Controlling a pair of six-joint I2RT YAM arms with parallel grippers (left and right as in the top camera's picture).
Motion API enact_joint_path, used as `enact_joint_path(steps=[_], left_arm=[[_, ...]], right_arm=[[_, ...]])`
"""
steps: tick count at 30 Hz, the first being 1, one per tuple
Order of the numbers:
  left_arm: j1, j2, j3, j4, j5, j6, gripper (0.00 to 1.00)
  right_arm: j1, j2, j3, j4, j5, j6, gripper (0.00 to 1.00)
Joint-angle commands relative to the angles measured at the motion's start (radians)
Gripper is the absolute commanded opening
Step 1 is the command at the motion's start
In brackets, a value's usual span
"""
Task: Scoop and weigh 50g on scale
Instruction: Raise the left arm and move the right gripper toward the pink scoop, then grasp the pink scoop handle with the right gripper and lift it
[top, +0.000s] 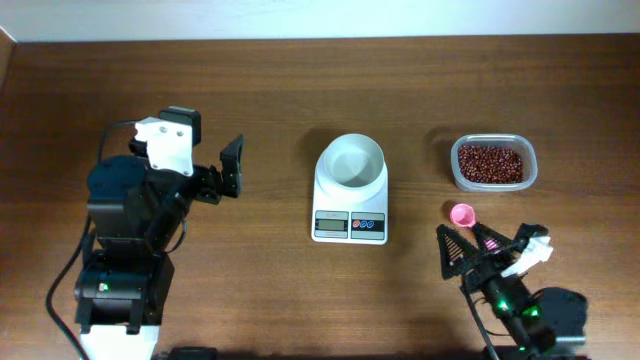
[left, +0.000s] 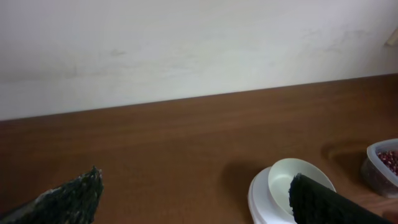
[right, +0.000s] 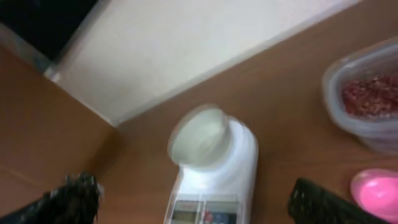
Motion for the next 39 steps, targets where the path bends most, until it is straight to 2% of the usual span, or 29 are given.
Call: enact_joint_path(steps=[1,3,6,8,11,12,13,14,15,16,17,19,21,23,25,30,33,39], left_arm=[[0.0,-0.001,0.023,-0.014,0.014,0.008,0.99],[0.0,-0.001,0.023,-0.014,0.014,0.008,0.99],[0.0,-0.001,0.023,-0.029,0.014,0.008,0.99],[0.0,-0.001,0.023,-0.043,0.014,0.008,0.99],[0.0,-0.001,0.023,-0.049,0.012,0.008,0.99],[0.0,-0.001,0.023,-0.05,0.011,0.008,0.99],[0.0,-0.001,0.023,-0.051,0.011,0.008,0.99],[0.0,-0.001,0.023,-0.051,0.011,0.008,0.99],[0.0,-0.001,0.023,-0.051,0.011,0.008,0.99],[0.0,-0.001,0.023,-0.051,0.01,0.008,0.99],[0.0,-0.001,0.023,-0.051,0.01,0.008,0.99],[0.0,-0.001,0.023,-0.051,0.011,0.008,0.99],[0.0,-0.001,0.023,-0.051,0.01,0.008,0.99],[0.0,-0.001,0.023,-0.051,0.01,0.008,0.99],[0.0,-0.001,0.023,-0.051,0.011,0.008,0.99],[0.0,-0.001,0.023,-0.051,0.01,0.008,0.99],[0.0,-0.001,0.023,-0.052,0.01,0.008,0.99],[0.0,-0.001,0.023,-0.052,0.01,0.008,0.99]], right_arm=[[0.005,0.159,0.235,-0.163,0.102,-0.212,0.99],[0.005,0.349,0.432,-0.317,0.106,-0.301,0.99],[0.005,0.522,0.615,-0.482,0.106,-0.352,0.99],[0.005,0.609,0.715,-0.582,0.105,-0.394,0.99],[0.005,0.669,0.768,-0.65,0.109,-0.555,0.99],[0.005,0.68,0.768,-0.664,0.134,-0.605,0.95],[0.005,0.705,0.768,-0.679,0.199,-0.624,0.81],[0.005,0.727,0.768,-0.68,0.206,-0.624,0.75],[0.005,0.751,0.768,-0.681,0.206,-0.624,0.74],[0.005,0.816,0.768,-0.689,0.207,-0.624,0.68],[0.005,0.858,0.768,-0.69,0.211,-0.624,0.68],[0.005,0.982,0.768,-0.69,0.225,-0.624,0.59],[0.005,1.098,0.768,-0.687,0.237,-0.624,0.6],[0.005,1.222,0.768,-0.684,0.263,-0.624,0.5],[0.005,1.308,0.768,-0.668,0.282,-0.606,0.46],[0.004,1.423,0.768,-0.546,0.325,-0.594,0.45],[0.004,1.429,0.768,-0.528,0.475,-0.594,0.45],[0.004,1.449,0.748,-0.446,0.483,-0.595,0.46]])
